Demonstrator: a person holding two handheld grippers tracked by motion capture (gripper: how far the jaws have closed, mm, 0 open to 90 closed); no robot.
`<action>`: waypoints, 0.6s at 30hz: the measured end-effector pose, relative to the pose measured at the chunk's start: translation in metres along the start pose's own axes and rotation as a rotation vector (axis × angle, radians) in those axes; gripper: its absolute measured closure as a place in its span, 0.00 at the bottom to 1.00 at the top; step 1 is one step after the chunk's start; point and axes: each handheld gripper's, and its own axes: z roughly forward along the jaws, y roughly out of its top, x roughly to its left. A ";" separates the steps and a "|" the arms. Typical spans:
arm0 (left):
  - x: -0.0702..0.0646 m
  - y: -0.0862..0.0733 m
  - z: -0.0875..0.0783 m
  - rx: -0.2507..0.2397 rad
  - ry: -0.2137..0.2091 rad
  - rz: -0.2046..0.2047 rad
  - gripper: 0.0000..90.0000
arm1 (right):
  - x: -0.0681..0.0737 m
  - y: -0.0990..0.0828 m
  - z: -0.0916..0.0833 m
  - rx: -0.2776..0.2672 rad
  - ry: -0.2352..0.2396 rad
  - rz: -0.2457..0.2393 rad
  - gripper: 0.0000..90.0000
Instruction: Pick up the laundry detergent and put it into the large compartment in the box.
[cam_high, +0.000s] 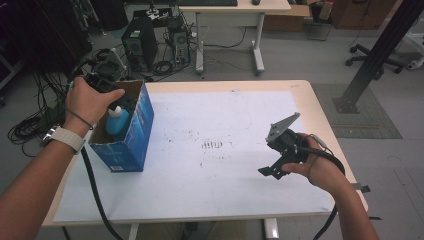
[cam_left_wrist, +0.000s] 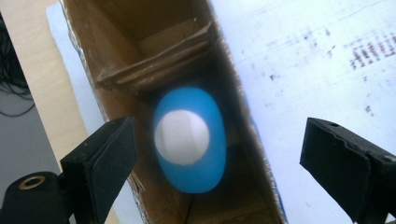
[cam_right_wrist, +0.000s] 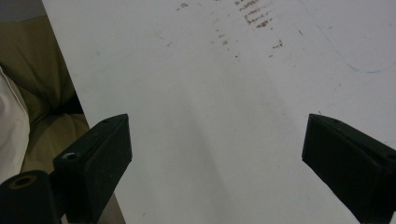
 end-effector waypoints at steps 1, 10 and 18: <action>-0.001 0.000 -0.002 0.001 0.005 0.005 0.12 | 0.000 0.000 0.000 0.000 0.000 0.001 0.09; -0.007 0.003 -0.014 -0.015 -0.010 0.040 0.12 | 0.001 0.000 -0.001 0.001 -0.002 0.002 0.09; -0.012 0.006 -0.023 -0.037 -0.030 0.076 0.12 | 0.001 0.000 -0.002 0.003 -0.003 0.002 0.09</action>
